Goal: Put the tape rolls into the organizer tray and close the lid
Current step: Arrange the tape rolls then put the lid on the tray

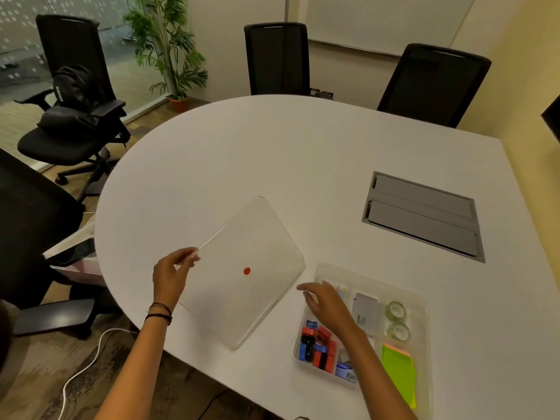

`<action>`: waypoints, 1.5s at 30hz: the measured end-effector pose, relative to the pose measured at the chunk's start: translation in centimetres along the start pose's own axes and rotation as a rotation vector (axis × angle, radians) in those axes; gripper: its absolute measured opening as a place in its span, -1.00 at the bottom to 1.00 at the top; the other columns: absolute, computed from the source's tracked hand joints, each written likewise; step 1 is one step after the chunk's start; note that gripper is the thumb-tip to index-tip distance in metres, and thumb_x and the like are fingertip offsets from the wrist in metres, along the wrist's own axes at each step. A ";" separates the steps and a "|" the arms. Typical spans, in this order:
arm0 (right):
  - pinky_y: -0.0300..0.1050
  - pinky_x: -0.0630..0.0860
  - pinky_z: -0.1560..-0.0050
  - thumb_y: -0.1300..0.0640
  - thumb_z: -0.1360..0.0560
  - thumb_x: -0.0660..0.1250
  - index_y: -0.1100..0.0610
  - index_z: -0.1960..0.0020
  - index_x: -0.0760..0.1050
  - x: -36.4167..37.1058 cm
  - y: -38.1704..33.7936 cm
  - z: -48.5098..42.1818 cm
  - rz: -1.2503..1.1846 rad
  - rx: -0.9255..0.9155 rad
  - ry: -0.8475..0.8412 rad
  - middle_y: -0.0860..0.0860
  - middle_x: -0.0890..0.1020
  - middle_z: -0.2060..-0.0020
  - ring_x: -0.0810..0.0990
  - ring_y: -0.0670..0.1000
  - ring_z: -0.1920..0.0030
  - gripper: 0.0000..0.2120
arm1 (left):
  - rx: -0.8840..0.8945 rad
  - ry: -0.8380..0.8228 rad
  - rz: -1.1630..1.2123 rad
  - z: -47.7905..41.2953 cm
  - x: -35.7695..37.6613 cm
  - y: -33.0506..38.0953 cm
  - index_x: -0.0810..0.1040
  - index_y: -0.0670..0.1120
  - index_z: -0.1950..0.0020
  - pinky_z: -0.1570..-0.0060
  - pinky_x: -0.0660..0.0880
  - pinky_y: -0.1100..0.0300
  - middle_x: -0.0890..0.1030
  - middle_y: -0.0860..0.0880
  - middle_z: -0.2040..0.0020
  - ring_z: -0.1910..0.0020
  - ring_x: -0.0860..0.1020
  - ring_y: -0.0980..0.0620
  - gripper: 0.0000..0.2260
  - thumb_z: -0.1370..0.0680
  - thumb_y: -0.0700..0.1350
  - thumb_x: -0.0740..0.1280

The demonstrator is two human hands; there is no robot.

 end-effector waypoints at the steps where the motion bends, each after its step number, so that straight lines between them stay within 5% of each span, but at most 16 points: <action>1: -0.04 0.15 -0.49 0.22 -0.58 0.17 0.10 -0.22 0.54 -0.7 0.2 0.0 -0.006 0.001 0.029 0.00 0.63 -0.18 0.55 -0.05 -0.20 -0.73 | 0.052 0.003 -0.023 0.0 -0.1 0.7 0.64 -0.10 0.00 0.13 0.47 0.47 0.68 -0.08 0.20 0.22 0.62 0.00 -0.89 -0.53 -0.14 0.35; 4: -0.02 0.19 -0.47 0.27 -0.57 0.20 0.13 -0.20 0.55 -2.8 0.8 0.3 -0.020 -0.006 0.108 0.03 0.62 -0.19 0.55 -0.01 -0.23 -0.74 | 0.190 0.008 -0.068 0.2 -0.1 2.8 0.64 -0.09 -0.01 0.07 0.46 0.47 0.69 -0.08 0.18 0.20 0.62 0.05 -0.89 -0.51 -0.17 0.37; 8: -0.14 0.39 -0.30 0.31 -0.54 0.24 0.16 -0.18 0.56 -5.3 1.4 1.2 -0.077 -0.038 0.227 0.07 0.63 -0.16 0.56 0.03 -0.20 -0.74 | 0.387 0.050 -0.183 0.7 0.2 5.6 0.65 -0.12 -0.01 -0.07 0.51 -0.12 0.70 -0.10 0.14 0.14 0.63 -0.08 -0.87 -0.47 -0.21 0.41; 11: -0.23 0.35 -0.25 0.29 -0.55 0.23 0.18 -0.23 0.51 -6.8 1.9 2.0 -0.093 -0.013 0.279 0.10 0.59 -0.21 0.53 0.04 -0.24 -0.73 | 0.474 0.063 -0.235 1.0 0.1 7.3 0.65 -0.09 -0.03 -0.06 0.49 -0.20 0.69 -0.10 0.14 0.13 0.62 -0.10 -0.85 -0.47 -0.20 0.42; 19: -0.16 0.33 -0.29 0.26 -0.56 0.24 0.19 -0.41 0.31 -9.6 3.2 4.1 -0.193 0.086 0.463 0.13 0.46 -0.34 0.43 0.08 -0.33 -0.58 | 0.638 -0.025 -0.186 2.0 0.5 12.6 0.64 -0.05 -0.02 0.09 0.47 0.08 0.69 -0.02 0.12 0.15 0.60 0.00 -0.85 -0.46 -0.15 0.41; 23: -0.15 0.26 -0.32 0.23 -0.56 0.25 0.14 -0.47 0.18 -10.3 4.5 5.4 -0.249 0.153 0.492 0.12 0.35 -0.43 0.34 0.07 -0.42 -0.48 | 0.697 -0.113 -0.150 2.5 1.6 14.8 0.64 -0.06 -0.02 0.08 0.36 0.45 0.69 0.01 0.13 0.16 0.59 0.05 -0.83 -0.46 -0.09 0.38; 28: -0.12 0.25 -0.33 0.18 -0.55 0.28 0.07 -0.48 0.15 -10.8 5.9 7.1 -0.424 0.220 0.556 0.08 0.33 -0.44 0.31 0.05 -0.43 -0.44 | 0.721 -0.247 -0.083 3.6 3.6 16.1 0.63 -0.04 -0.02 0.14 0.39 0.35 0.70 0.02 0.14 0.16 0.60 0.04 -0.81 -0.45 -0.05 0.35; 33: -0.13 0.39 -0.26 0.21 -0.53 0.30 0.07 -0.34 0.37 -11.5 7.5 8.8 -0.621 0.271 0.586 0.09 0.53 -0.23 0.50 0.01 -0.24 -0.61 | 0.707 -0.372 0.028 4.1 5.4 17.2 0.61 0.05 0.00 0.27 0.33 0.40 0.69 0.05 0.19 0.21 0.59 0.11 -0.86 -0.46 -0.04 0.35; 37: -0.32 0.62 0.01 0.22 -0.50 0.34 0.01 -0.01 0.58 -11.5 8.8 10.5 -0.721 0.298 0.578 -0.01 0.73 0.11 0.69 -0.09 0.05 -0.84 | 0.701 -0.440 0.048 4.1 6.9 17.9 0.62 0.04 0.00 0.27 0.35 0.32 0.69 0.06 0.20 0.22 0.60 0.11 -0.85 -0.45 -0.03 0.36; 41: -0.47 0.56 0.21 0.29 -0.48 0.35 0.18 0.01 0.60 -11.3 9.7 11.7 -0.793 0.327 0.674 -0.04 0.73 0.30 0.70 -0.14 0.21 -0.89 | 0.730 -0.479 0.009 4.2 8.6 18.4 0.64 -0.03 -0.01 0.28 0.34 0.40 0.70 0.02 0.19 0.23 0.58 0.10 -0.82 -0.45 -0.04 0.38; 45: -0.39 0.61 0.21 0.36 -0.47 0.32 0.09 0.09 0.60 -11.2 10.3 12.7 -0.913 0.349 0.790 -0.03 0.72 0.33 0.69 -0.14 0.27 -0.81 | 0.664 -0.525 0.063 4.1 10.1 18.6 0.65 -0.05 0.03 0.31 0.35 0.45 0.71 -0.01 0.19 0.23 0.62 0.05 -0.85 -0.43 -0.07 0.42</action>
Point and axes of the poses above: each hand's wrist, its own z-axis away from the middle knuckle, its own x-axis out of the palm, y = z × x, the point moved 1 cm from there along -z, towards the middle knuckle
